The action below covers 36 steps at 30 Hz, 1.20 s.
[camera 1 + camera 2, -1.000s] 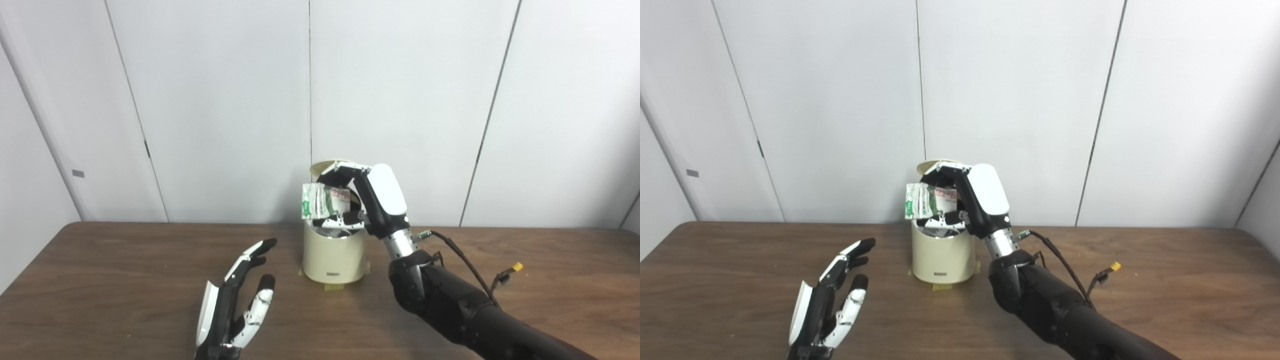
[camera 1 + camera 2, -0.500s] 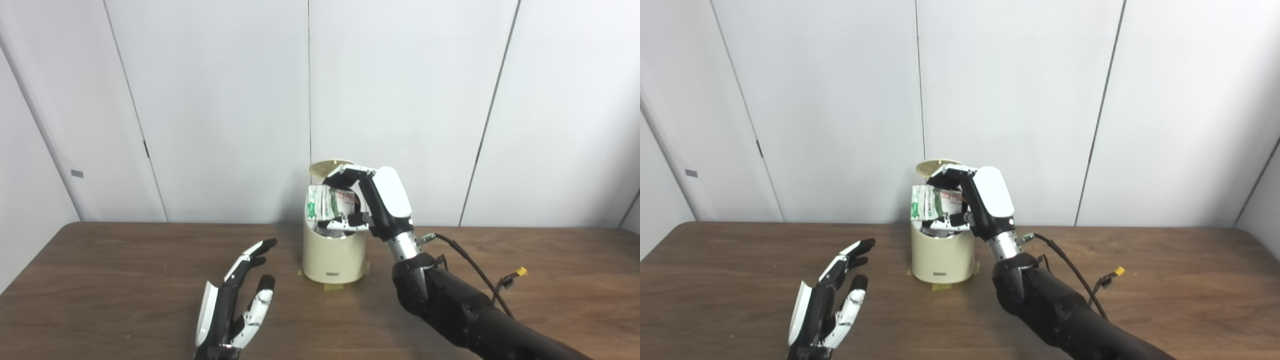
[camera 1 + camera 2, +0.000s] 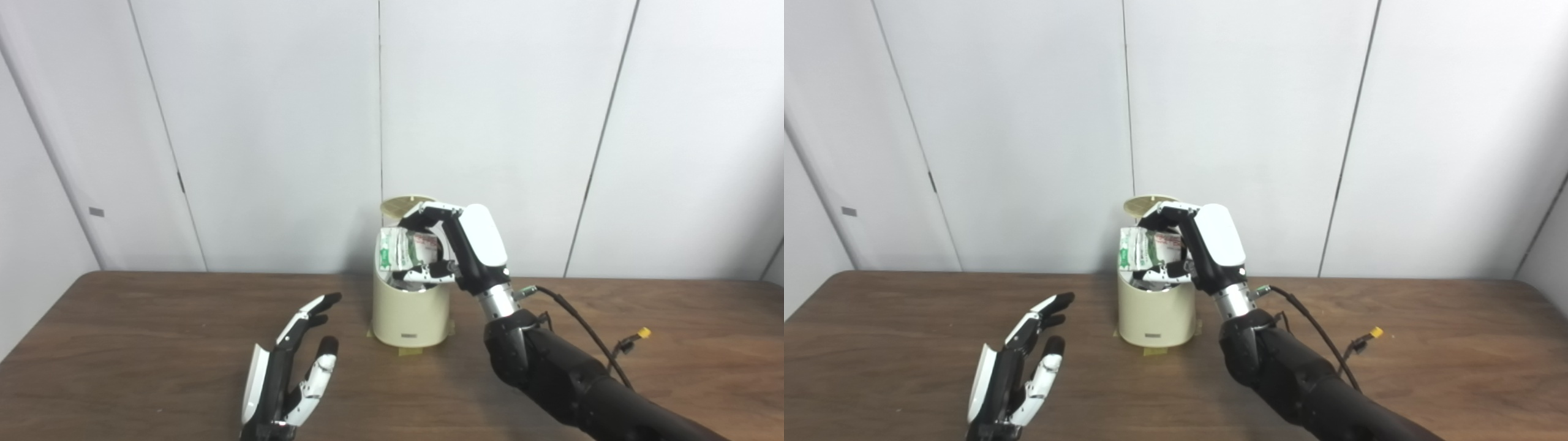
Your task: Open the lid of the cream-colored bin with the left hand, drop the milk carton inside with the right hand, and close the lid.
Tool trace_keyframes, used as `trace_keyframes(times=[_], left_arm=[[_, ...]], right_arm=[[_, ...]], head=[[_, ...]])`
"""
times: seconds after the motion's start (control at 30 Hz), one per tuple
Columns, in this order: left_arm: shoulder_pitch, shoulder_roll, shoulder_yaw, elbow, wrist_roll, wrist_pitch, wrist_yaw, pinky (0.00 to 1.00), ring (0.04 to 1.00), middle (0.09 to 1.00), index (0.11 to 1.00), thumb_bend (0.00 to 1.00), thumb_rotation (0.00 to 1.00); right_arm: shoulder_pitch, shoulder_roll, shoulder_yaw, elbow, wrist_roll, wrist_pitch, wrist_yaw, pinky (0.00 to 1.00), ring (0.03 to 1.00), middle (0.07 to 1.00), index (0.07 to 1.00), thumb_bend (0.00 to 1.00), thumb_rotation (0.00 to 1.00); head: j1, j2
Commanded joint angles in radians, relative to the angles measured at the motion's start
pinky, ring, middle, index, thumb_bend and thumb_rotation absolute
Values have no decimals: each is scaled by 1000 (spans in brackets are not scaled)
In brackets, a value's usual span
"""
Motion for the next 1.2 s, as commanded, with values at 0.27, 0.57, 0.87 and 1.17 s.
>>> trace_keyframes(times=[0.27, 0.57, 0.87, 1.17], left_arm=[[116, -18, -19, 83, 19, -27, 4, 804, 853, 839, 818, 399, 768], [115, -21, -19, 83, 24, -23, 2, 803, 851, 839, 819, 395, 769], [112, -19, -20, 91, 29, -28, 10, 799, 849, 833, 812, 412, 775], [113, -15, -19, 89, 26, -29, 8, 800, 850, 836, 816, 409, 773]], right_arm=[[-49, -8, -22, -43, 13, -23, -5, 513, 520, 511, 432, 510, 0], [-47, -11, -20, -49, 18, -23, 5, 670, 758, 729, 482, 509, 111], [-39, -2, -52, -35, 30, -23, 26, 708, 790, 786, 484, 508, 122], [-26, 3, -95, -50, 43, -23, 83, 932, 981, 932, 484, 509, 128]], head=[[2, 0], [5, 2], [0, 1], [-4, 3]])
